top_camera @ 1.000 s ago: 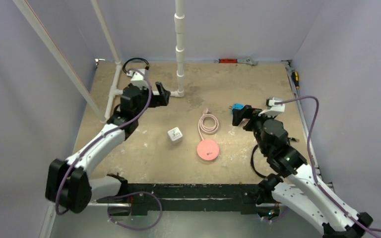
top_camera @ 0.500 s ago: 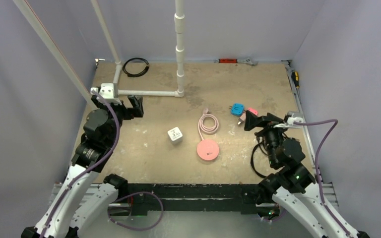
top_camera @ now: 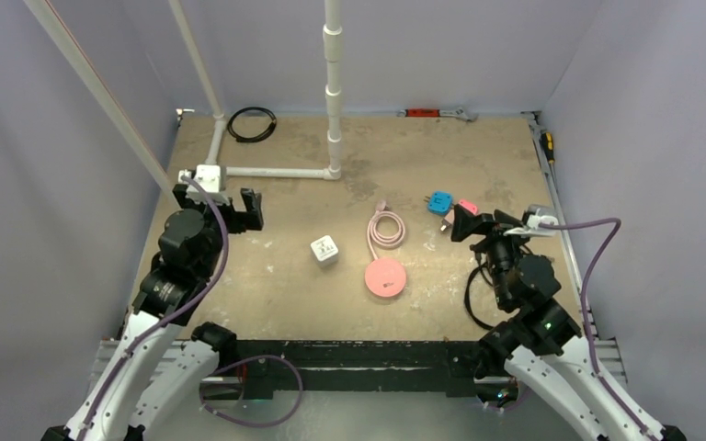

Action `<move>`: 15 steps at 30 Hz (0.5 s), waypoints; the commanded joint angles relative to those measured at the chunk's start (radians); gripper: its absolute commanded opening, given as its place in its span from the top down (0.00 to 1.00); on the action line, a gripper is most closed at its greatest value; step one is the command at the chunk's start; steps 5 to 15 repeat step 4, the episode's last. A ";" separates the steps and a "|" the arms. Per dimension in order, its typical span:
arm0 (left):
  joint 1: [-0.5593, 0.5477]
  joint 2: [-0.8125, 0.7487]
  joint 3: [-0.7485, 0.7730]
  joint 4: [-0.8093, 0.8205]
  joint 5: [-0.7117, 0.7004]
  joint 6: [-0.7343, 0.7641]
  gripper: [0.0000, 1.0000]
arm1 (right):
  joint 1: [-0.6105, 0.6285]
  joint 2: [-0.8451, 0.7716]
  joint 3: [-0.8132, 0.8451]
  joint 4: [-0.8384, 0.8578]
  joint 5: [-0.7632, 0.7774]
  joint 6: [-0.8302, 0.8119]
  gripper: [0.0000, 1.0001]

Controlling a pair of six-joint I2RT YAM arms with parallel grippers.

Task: Pull the plug off the socket
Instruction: Reset both arms

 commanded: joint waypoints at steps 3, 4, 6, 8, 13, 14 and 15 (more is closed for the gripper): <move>0.001 -0.004 -0.008 0.019 0.018 0.016 0.06 | -0.002 -0.005 0.018 0.019 0.004 0.006 0.01; 0.001 -0.006 -0.007 0.017 0.017 0.016 0.05 | -0.001 -0.003 0.018 0.021 0.004 0.006 0.01; 0.001 -0.006 -0.007 0.017 0.017 0.016 0.05 | -0.001 -0.003 0.018 0.021 0.004 0.006 0.01; 0.001 -0.006 -0.007 0.017 0.017 0.016 0.05 | -0.001 -0.003 0.018 0.021 0.004 0.006 0.01; 0.001 -0.006 -0.007 0.017 0.017 0.016 0.05 | -0.001 -0.003 0.018 0.021 0.004 0.006 0.01; 0.001 -0.006 -0.007 0.017 0.017 0.016 0.05 | -0.001 -0.003 0.018 0.021 0.004 0.006 0.01; 0.001 -0.006 -0.007 0.017 0.017 0.016 0.05 | -0.001 -0.003 0.018 0.021 0.004 0.006 0.01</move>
